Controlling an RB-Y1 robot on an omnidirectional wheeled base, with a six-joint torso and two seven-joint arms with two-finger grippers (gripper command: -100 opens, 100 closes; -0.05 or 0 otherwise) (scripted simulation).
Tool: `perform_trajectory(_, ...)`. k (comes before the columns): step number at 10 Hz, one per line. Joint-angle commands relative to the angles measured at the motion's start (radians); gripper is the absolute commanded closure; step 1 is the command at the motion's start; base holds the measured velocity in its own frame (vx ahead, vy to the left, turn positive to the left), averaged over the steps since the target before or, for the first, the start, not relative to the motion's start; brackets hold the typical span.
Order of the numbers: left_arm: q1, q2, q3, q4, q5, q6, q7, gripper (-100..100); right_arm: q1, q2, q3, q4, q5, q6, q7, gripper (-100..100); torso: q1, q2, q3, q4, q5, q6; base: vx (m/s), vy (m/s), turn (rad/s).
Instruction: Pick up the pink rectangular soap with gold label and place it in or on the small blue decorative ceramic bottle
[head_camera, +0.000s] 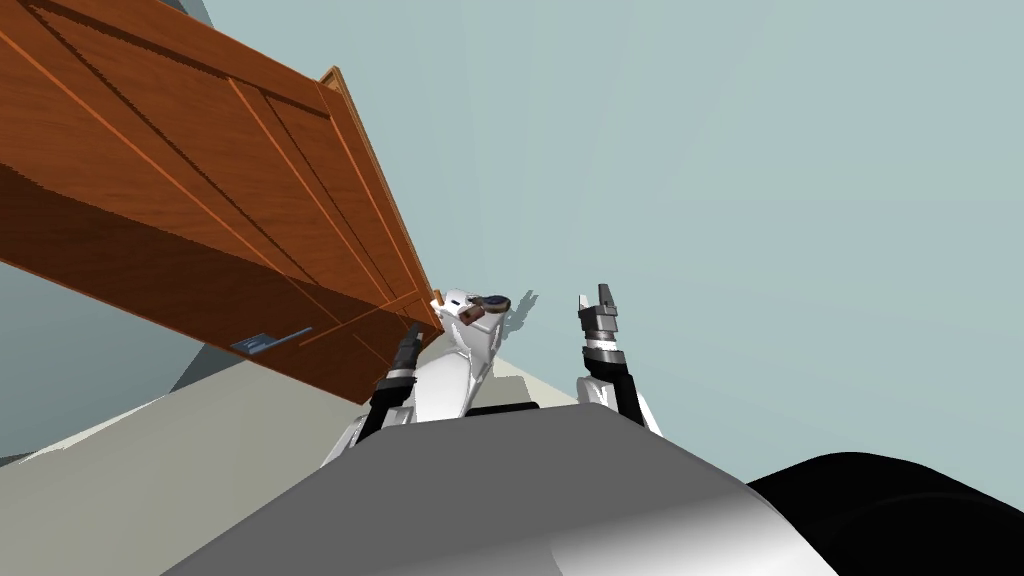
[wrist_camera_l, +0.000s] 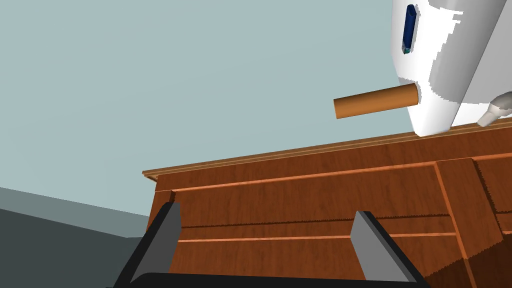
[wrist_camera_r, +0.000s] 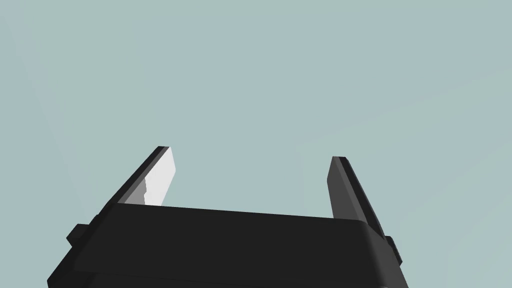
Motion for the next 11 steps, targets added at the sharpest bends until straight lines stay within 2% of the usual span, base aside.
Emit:
perform_trajectory(1,-0.011,-0.003,-0.004,0.038,0.013,0.003,0.005,-100,0.000,0.000,0.000,0.000,0.000,0.000,0.000,0,0.000,0.000,0.000,0.000,0.000,0.000,0.086,-0.057,-0.039)
perform_trajectory(7,-0.054,-0.035,-0.023,0.194,0.072,0.000,0.015,-100,0.000,0.000,0.000,0.000,0.000,0.000,0.000,0,-0.002,-0.002,-0.001,0.000,0.000,0.000,0.083,-0.055,-0.047)
perform_trajectory(11,-0.076,-0.099,-0.034,0.272,0.109,-0.004,0.017,-100,0.000,0.000,0.000,0.000,0.000,0.000,0.000,0,-0.002,0.000,0.000,0.000,0.000,0.000,0.068,-0.051,-0.052)
